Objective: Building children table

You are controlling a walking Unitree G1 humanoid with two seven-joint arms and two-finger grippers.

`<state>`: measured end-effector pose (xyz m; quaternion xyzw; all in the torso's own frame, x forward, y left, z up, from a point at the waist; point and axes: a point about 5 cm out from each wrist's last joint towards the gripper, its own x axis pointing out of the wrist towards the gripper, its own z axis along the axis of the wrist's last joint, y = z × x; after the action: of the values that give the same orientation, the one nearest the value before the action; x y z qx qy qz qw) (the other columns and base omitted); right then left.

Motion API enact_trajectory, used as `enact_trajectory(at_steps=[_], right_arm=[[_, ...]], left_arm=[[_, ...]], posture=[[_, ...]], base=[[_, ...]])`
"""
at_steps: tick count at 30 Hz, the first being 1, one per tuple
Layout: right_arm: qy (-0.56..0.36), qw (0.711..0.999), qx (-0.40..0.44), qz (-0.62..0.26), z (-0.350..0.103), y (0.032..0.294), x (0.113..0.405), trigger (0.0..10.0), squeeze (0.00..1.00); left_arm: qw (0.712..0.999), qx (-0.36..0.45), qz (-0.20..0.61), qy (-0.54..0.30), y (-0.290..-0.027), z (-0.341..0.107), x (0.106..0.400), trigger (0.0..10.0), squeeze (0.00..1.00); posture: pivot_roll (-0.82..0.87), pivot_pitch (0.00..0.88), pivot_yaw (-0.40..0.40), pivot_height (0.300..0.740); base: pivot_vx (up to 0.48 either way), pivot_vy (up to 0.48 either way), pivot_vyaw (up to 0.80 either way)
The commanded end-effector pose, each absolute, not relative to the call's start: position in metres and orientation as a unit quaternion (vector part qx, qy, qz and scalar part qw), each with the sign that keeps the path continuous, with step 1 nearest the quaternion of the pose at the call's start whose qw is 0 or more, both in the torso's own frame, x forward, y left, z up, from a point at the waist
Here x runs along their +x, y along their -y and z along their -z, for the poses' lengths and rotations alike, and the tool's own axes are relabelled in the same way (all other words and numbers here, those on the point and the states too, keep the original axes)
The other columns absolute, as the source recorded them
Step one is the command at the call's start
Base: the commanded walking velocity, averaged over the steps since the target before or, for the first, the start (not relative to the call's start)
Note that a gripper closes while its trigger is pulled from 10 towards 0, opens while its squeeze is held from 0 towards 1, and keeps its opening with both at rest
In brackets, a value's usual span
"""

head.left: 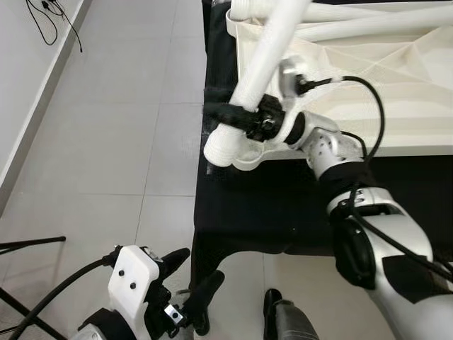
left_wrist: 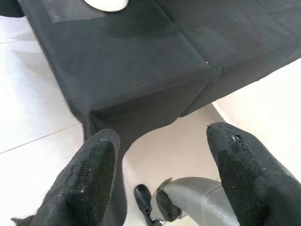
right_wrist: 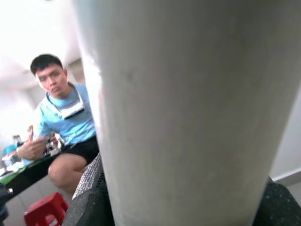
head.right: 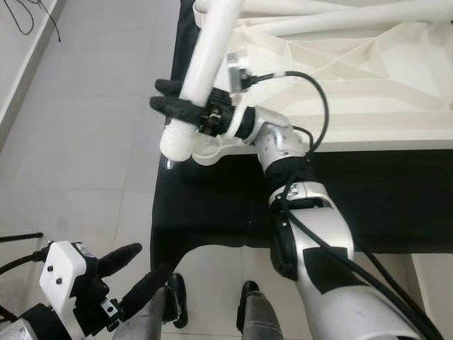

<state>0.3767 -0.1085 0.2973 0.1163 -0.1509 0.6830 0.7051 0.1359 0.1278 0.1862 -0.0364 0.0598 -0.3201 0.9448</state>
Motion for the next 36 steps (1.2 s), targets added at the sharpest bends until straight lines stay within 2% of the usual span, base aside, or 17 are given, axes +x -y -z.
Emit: enact_trajectory(at_steps=[1, 6, 9, 10, 13, 14, 15, 16, 18, 20, 23, 24, 25, 27, 29, 32, 36], right_arm=[[0.156, 0.694, 0.139, -0.689, -0.296, 0.107, 0.376, 10.0, 0.0], [0.16, 0.696, 0.155, -0.683, -0.297, 0.112, 0.378, 10.0, 0.0], [0.139, 0.712, 0.123, -0.677, -0.287, 0.112, 0.379, 10.0, 0.0], [0.123, 0.717, 0.082, -0.681, -0.278, 0.11, 0.378, 10.0, 0.0], [0.123, 0.717, 0.082, -0.681, -0.278, 0.11, 0.378, 10.0, 0.0], [0.109, 0.718, 0.047, -0.686, -0.27, 0.109, 0.376, 10.0, 0.0], [0.109, 0.718, 0.047, -0.686, -0.27, 0.109, 0.376, 10.0, 0.0], [0.099, 0.723, -0.001, -0.684, -0.264, 0.105, 0.375, 10.0, 0.0], [0.099, 0.723, -0.001, -0.684, -0.264, 0.105, 0.375, 10.0, 0.0], [0.093, 0.73, -0.11, -0.669, -0.258, 0.099, 0.375, 10.0, 0.0], [0.095, 0.725, -0.149, -0.665, -0.259, 0.097, 0.375, 10.0, 0.0], [0.096, 0.714, -0.185, -0.668, -0.26, 0.096, 0.373, 10.0, 0.0], [0.096, 0.714, -0.185, -0.668, -0.26, 0.096, 0.373, 10.0, 0.0], [0.094, 0.681, -0.244, -0.684, -0.261, 0.093, 0.369, 10.0, 0.0], [0.094, 0.681, -0.244, -0.684, -0.261, 0.093, 0.369, 10.0, 0.0], [0.077, 0.628, -0.298, -0.714, -0.258, 0.089, 0.363, 10.0, 0.0], [0.069, 0.615, -0.308, -0.723, -0.257, 0.088, 0.361, 10.0, 0.0]], left_arm=[[0.942, -0.034, 0.326, -0.067, -0.127, -0.185, 0.131, 10.0, 0.0], [0.943, -0.031, 0.324, -0.065, -0.127, -0.185, 0.131, 10.0, 0.0], [0.944, -0.029, 0.322, -0.061, -0.127, -0.185, 0.131, 10.0, 0.0], [0.945, -0.028, 0.321, -0.06, -0.127, -0.186, 0.131, 10.0, 0.0], [0.945, -0.028, 0.321, -0.06, -0.127, -0.186, 0.131, 10.0, 0.0], [0.945, -0.028, 0.321, -0.059, -0.126, -0.186, 0.131, 10.0, 0.0], [0.945, -0.028, 0.321, -0.059, -0.126, -0.186, 0.131, 10.0, 0.0], [0.945, -0.028, 0.32, -0.058, -0.127, -0.186, 0.132, 10.0, 0.0], [0.945, -0.028, 0.32, -0.058, -0.127, -0.186, 0.132, 10.0, 0.0], [0.945, -0.027, 0.32, -0.057, -0.127, -0.186, 0.132, 10.0, 0.0], [0.945, -0.027, 0.32, -0.056, -0.126, -0.187, 0.132, 10.0, 0.0], [0.945, -0.027, 0.32, -0.056, -0.126, -0.187, 0.132, 10.0, 0.0], [0.945, -0.027, 0.32, -0.056, -0.126, -0.187, 0.132, 10.0, 0.0], [0.945, -0.027, 0.32, -0.054, -0.126, -0.187, 0.133, 10.0, 0.0], [0.945, -0.027, 0.32, -0.054, -0.126, -0.187, 0.133, 10.0, 0.0], [0.946, -0.028, 0.319, -0.053, -0.125, -0.187, 0.134, 10.0, 0.0], [0.946, -0.028, 0.319, -0.053, -0.125, -0.188, 0.134, 10.0, 0.0]], posture=[[0.15, 0.414, 0.048, 0.74], [0.15, 0.414, 0.049, 0.74], [0.14, 0.413, 0.047, 0.74], [0.14, 0.414, 0.047, 0.74], [0.14, 0.414, 0.047, 0.74], [0.14, 0.414, 0.047, 0.74], [0.14, 0.414, 0.047, 0.74], [0.14, 0.415, 0.046, 0.74], [0.14, 0.415, 0.046, 0.74], [0.13, 0.416, 0.043, 0.74], [0.13, 0.417, 0.044, 0.74], [0.13, 0.417, 0.04, 0.74], [0.13, 0.417, 0.04, 0.74], [0.13, 0.417, 0.038, 0.74], [0.13, 0.417, 0.038, 0.74], [0.12, 0.417, 0.034, 0.74], [0.12, 0.415, 0.031, 0.74]], base=[[0.0, 0.0, 0.0], [0.0, 0.0, 0.0], [0.0, 0.0, 0.0], [0.0, 0.0, 0.0], [0.0, 0.0, 0.0], [0.0, 0.0, 0.0], [0.0, 0.0, 0.0], [0.0, 0.0, 0.0], [0.0, 0.0, 0.0], [0.0, 0.0, 0.0], [0.0, 0.0, 0.0], [0.0, 0.0, 0.0], [0.0, 0.0, 0.0], [0.0, 0.0, 0.0], [0.0, 0.0, 0.0], [0.0, 0.0, 0.0], [0.0, 0.0, 0.0]])
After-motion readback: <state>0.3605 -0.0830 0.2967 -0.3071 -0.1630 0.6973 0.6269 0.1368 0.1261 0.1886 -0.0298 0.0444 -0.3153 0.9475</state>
